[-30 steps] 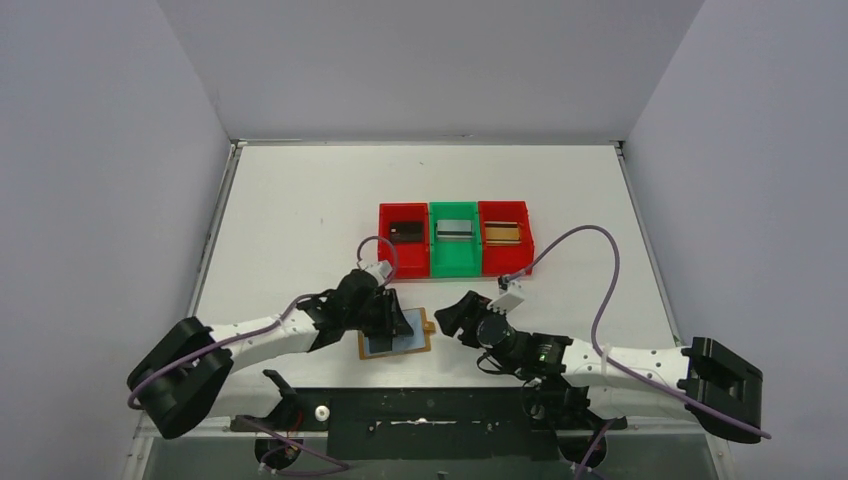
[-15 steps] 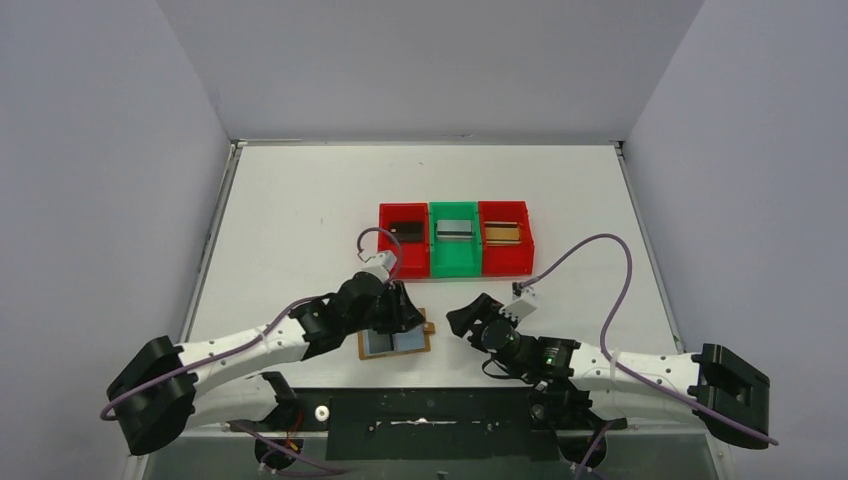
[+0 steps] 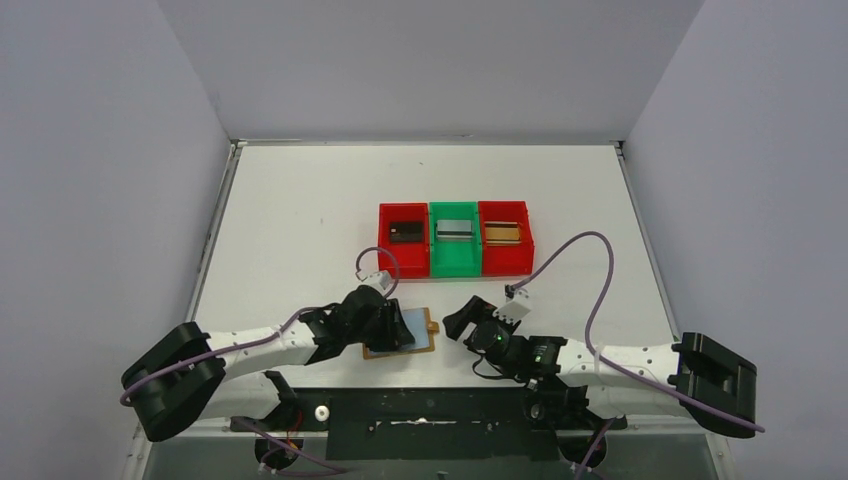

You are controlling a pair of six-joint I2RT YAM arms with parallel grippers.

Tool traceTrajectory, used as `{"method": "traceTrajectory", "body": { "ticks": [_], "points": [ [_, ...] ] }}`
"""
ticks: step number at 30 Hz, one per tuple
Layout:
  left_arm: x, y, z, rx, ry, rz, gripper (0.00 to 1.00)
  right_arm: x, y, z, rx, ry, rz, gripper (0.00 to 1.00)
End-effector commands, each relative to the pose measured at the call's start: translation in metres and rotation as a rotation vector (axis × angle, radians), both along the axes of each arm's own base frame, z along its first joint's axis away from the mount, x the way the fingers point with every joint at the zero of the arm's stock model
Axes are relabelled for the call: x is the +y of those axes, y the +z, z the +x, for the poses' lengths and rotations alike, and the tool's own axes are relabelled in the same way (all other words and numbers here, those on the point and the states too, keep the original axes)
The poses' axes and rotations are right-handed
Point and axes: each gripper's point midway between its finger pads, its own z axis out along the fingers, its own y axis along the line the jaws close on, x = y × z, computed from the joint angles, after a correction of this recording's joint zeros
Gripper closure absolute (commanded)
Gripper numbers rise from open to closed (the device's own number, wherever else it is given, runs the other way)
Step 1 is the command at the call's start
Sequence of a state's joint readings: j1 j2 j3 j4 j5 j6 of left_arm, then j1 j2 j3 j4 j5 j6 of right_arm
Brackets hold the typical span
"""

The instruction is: Take the credit cards out of the card holder

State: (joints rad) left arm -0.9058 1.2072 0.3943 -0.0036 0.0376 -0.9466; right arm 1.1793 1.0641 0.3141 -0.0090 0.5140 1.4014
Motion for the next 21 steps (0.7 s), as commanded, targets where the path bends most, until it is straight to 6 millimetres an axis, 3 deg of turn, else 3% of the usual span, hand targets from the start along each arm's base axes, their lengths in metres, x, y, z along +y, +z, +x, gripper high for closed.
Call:
{"method": "traceTrajectory", "body": {
  "ticks": [1, 5, 10, 16, 21],
  "points": [
    [-0.027, 0.016, 0.011, -0.024, -0.03, -0.088, 0.64, 0.015, 0.022, 0.006, -0.05, 0.001, 0.096, 0.16],
    [-0.025, 0.035, 0.018, -0.1, 0.0, -0.098, 0.65, 0.019, 0.033, 0.006, -0.103, 0.035, 0.147, 0.14],
    [0.003, 0.049, 0.027, -0.16, 0.089, -0.057, 0.62, 0.028, 0.052, 0.006, -0.198, 0.097, 0.231, 0.13],
    [0.043, 0.042, 0.027, -0.165, 0.22, -0.028, 0.57, 0.044, 0.071, 0.005, -0.272, 0.18, 0.293, 0.14],
    [0.066, 0.031, 0.025, -0.14, 0.312, -0.056, 0.52, 0.062, 0.062, 0.006, -0.191, 0.196, 0.233, 0.18]
  ]
}}
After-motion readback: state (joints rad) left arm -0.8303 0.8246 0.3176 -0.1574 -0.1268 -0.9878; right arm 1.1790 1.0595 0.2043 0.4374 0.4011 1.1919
